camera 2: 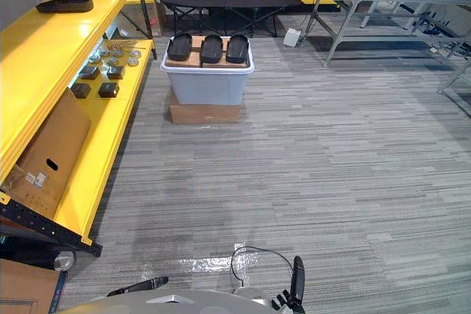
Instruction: Walk over and take three plastic housings, then place them on the shelf
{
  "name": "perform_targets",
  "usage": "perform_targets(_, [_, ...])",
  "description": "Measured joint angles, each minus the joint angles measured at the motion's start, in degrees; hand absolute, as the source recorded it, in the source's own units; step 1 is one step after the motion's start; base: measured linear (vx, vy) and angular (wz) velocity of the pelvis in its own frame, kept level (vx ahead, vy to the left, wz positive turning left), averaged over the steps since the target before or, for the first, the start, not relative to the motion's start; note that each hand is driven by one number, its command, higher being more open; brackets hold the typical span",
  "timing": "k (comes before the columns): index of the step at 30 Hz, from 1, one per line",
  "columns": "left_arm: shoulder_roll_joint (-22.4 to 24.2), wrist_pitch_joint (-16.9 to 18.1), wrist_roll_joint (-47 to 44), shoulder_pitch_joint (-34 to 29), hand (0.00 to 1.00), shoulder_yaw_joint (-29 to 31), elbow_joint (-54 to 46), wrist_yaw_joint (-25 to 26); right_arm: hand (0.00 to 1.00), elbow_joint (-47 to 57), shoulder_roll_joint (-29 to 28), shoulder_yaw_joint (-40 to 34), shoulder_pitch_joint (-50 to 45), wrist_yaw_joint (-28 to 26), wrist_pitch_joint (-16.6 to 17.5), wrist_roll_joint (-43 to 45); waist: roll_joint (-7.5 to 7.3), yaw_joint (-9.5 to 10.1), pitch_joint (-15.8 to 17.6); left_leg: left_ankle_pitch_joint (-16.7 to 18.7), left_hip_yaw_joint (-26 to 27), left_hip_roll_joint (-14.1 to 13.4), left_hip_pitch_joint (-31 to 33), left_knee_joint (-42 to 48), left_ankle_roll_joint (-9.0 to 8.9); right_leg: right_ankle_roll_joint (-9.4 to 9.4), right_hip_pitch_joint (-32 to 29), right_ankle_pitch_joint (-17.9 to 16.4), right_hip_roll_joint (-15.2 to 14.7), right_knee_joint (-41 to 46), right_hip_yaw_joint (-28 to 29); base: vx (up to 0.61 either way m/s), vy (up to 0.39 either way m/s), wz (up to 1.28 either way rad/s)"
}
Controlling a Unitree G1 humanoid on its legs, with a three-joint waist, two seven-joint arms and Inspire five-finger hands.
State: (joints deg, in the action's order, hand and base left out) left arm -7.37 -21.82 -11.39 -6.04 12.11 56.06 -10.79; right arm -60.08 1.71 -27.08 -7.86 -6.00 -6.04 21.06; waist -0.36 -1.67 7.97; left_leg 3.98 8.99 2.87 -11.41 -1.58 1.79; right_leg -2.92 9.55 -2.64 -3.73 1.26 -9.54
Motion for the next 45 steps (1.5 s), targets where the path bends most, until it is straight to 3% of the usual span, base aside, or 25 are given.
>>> perform_targets(9, [0.71,4.47,-1.63,1.12,1.0,-3.27,-7.67,-0.97,1.0,10.15,0.05,0.72,2.63,-0.03,3.62,-2.8,-0.79,0.05,1.84,-1.93,-0.99,0.36,-0.96,-3.09,-0.05,-0.04,0.18,-0.02,-0.19,-0.37,-1.28,-0.03,-0.011,0.07])
perform_targets(16, [0.82,4.61,0.59,1.5,1.0,-5.59,-8.31,-2.37,1.0,10.95,0.87,1.54,3.71,0.03,3.01,-2.71,-0.95,-0.06,2.06,-1.98,-0.82,0.36,-0.76,-3.16,-0.07,-0.04,-0.17,-0.02,-0.17,-0.43,-1.24,-0.01,-0.003,0.0])
perform_targets(22, [0.8,6.93,3.06,0.83,1.0,-5.57,-6.95,-2.35,1.0,10.86,0.75,2.92,3.56,2.32,3.07,-2.8,-0.74,-0.06,2.09,-1.95,-0.68,0.34,-1.07,-3.14,-0.12,-0.04,0.1,0.0,-0.17,-0.44,-1.15,-0.01,-0.006,0.0])
perform_targets(34, [1.5,7.87,-0.4,-1.04,1.0,-2.91,-4.87,-1.4,1.0,8.92,-0.39,0.37,0.3,2.12,2.89,0.07,0.04,-0.13,1.47,-1.84,0.22,0.3,-1.15,-3.18,-0.22,-0.07,-0.32,-0.01,-0.16,0.03,-0.33,-0.03,-0.014,-0.04])
perform_targets(37, [1.78,7.76,-3.67,-1.23,1.0,-1.46,-4.13,-1.34,1.0,8.49,-1.74,-0.57,-0.3,1.44,3.02,0.05,-0.11,-0.11,1.93,-0.79,0.95,0.47,-1.19,-3.35,0.16,-1.31,-4.5,-3.37,-1.14,9.0,0.69,-0.03,0.011,-0.16])
perform_targets(38, [1.81,7.8,-3.94,-1.19,1.0,-1.36,-3.67,-1.38,1.0,8.48,-2.26,-0.65,-0.34,1.4,3.07,0.06,0.15,-0.06,2.48,-0.15,1.01,0.19,-1.71,-3.23,1.07,-1.82,-8.39,-4.24,-1.42,17.87,1.36,-0.04,0.049,-0.04])
perform_targets(39, [1.82,7.82,-3.75,-1.21,1.0,-0.4,-3.68,-1.92,1.0,8.53,-3.33,-0.57,-1.07,1.05,3.4,0.1,-0.37,-0.08,2.85,0.3,1.15,0.01,-1.77,-2.46,1.56,-1.48,-13.03,-4.08,-2.01,27.66,2.21,-0.03,0.043,-0.01])
perform_targets(41, [1.96,7.8,-3.7,-1.25,1.0,0.94,-3.81,-2.42,1.0,8.76,-4.26,-0.51,-2.12,0.32,4.68,1.16,-0.79,-0.34,3.57,1.88,1.2,-0.35,-2.03,-0.09,2.41,0.31,-18.65,-5.18,-2.16,38.0,3.5,0.05,0.028,0.03])
perform_targets(43, [1.94,7.82,-3.68,-1.22,1.0,1.3,-4.0,-2.39,1.0,8.79,-4.16,0.4,-3.29,0.34,5.78,0.98,-0.41,-0.15,3.7,3.99,1.3,-1.88,-1.96,2.86,2.19,0.65,-20.06,-6.7,-2.04,36.93,1.74,0.14,0.038,-0.01])
perform_targets(45, [1.91,7.8,-3.29,-1.07,1.0,1.29,-4.51,-2.07,1.0,10.12,-4.29,1.35,-4.44,0.3,6.62,0.47,-0.25,-0.17,3.79,6.57,1.37,-4.04,-1.08,7.08,0.66,0.24,-21.06,-6.37,-1.68,27.66,-1.45,0.2,0.014,-0.09])
